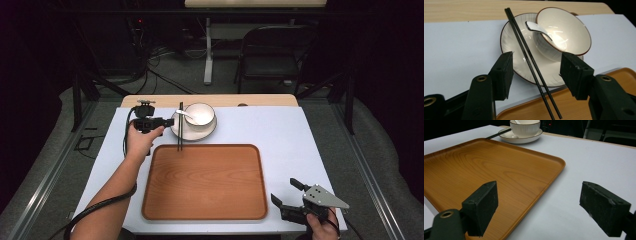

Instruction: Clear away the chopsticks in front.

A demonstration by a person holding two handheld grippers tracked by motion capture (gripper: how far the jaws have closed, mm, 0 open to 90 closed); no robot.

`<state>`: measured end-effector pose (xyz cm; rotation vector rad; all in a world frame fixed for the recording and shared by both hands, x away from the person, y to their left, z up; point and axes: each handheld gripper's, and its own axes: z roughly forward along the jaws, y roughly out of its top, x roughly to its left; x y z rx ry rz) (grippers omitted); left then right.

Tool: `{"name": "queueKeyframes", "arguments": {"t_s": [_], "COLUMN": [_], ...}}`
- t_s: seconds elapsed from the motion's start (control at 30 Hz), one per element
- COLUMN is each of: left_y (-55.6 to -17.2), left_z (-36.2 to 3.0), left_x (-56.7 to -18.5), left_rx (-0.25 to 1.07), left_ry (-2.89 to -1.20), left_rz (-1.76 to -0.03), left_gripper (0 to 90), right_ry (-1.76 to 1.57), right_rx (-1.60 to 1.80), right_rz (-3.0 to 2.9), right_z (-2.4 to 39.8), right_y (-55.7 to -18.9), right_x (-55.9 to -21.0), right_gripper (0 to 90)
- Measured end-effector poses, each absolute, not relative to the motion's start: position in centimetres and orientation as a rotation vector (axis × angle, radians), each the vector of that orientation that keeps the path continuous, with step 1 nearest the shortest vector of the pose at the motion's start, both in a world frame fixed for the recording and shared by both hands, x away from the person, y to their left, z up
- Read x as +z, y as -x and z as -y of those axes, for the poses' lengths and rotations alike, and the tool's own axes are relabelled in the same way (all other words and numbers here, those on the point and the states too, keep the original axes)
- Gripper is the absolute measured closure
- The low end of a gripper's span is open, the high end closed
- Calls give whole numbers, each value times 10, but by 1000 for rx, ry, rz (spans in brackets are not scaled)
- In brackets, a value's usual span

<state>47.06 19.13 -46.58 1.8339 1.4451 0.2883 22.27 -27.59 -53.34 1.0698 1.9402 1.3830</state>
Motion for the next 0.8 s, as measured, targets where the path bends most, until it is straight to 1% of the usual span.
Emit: {"name": "queueKeyframes", "arguments": {"t_s": [0.07,0.13,0.37,0.67,0.8], "left_y": [-475,-479,-496,-510,-514], "left_z": [-190,-189,-179,-164,-160], "left_x": [-468,-471,-476,-481,-486], "left_rx": [258,244,202,150,147], "left_ry": [-1849,-1866,-1885,-1895,-1898], "left_rz": [-1482,-1495,-1577,-1673,-1702], "left_gripper": [499,521,559,674,715], "right_ry": [-1071,-1072,-1069,-1070,-1069], "right_rx": [1384,1384,1385,1391,1392], "right_rz": [-1939,-1937,-1942,-1940,-1939], "right_z": [276,276,276,276,276], "right_y": [-223,-222,-223,-222,-222], "right_x": [-533,-533,-533,-533,-533], "right_gripper": [147,147,147,147,147]}}
